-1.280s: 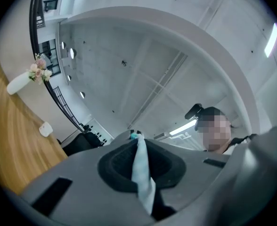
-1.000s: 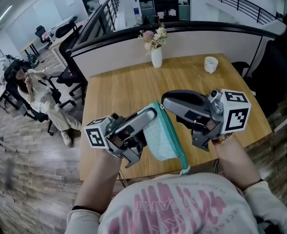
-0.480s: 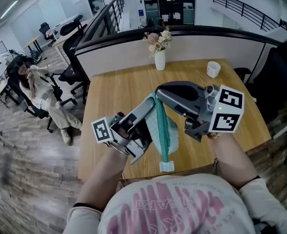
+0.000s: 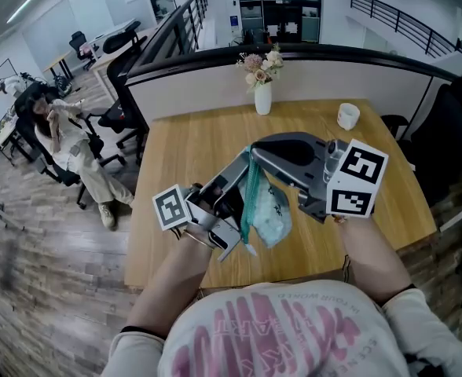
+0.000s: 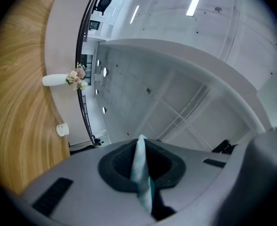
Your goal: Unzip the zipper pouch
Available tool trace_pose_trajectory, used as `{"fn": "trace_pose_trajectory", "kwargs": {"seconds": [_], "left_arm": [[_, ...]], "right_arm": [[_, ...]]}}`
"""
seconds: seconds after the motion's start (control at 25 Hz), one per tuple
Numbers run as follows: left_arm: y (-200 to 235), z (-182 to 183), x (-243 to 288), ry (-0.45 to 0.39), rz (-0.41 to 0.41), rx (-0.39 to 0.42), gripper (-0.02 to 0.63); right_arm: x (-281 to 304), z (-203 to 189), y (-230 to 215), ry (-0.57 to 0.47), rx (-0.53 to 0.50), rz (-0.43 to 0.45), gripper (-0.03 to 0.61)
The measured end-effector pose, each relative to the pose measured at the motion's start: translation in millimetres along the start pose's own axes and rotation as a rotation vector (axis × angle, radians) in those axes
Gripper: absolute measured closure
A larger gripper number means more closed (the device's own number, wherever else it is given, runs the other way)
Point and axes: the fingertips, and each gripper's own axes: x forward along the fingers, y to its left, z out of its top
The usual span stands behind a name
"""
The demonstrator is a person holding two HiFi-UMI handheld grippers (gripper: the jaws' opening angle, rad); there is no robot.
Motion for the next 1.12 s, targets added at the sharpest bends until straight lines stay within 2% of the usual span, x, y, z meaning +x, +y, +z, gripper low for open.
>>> {"fn": "trace_pose_trajectory", "kwargs": {"seconds": [0.2,0.4,0.64,1.12], "left_arm": [[6.5,6.3,-0.7,-0.044,0.08,0.001,0.598],[11.5,17.0,-8.0,-0.109,0.162,0.013,0.6],[13.7,18.7,-11.3,-0.134,0.163,-0.008,0.6],[17.9,20.4,-15.2,-0.19,0.19,-0.06,0.6]], "right_arm": [[2.9,-4.7,-5.4,0.024,-0.039,-0.025,0.578],[5.9,-18.6,8.9,0.075,-0.086,0.017,0.58],[8.2,-26.9,9.5,0.086,-0.074,0.02,0.578],[4.8,-41.1,18.7,0.083,0.014,0.02,0.578]]}}
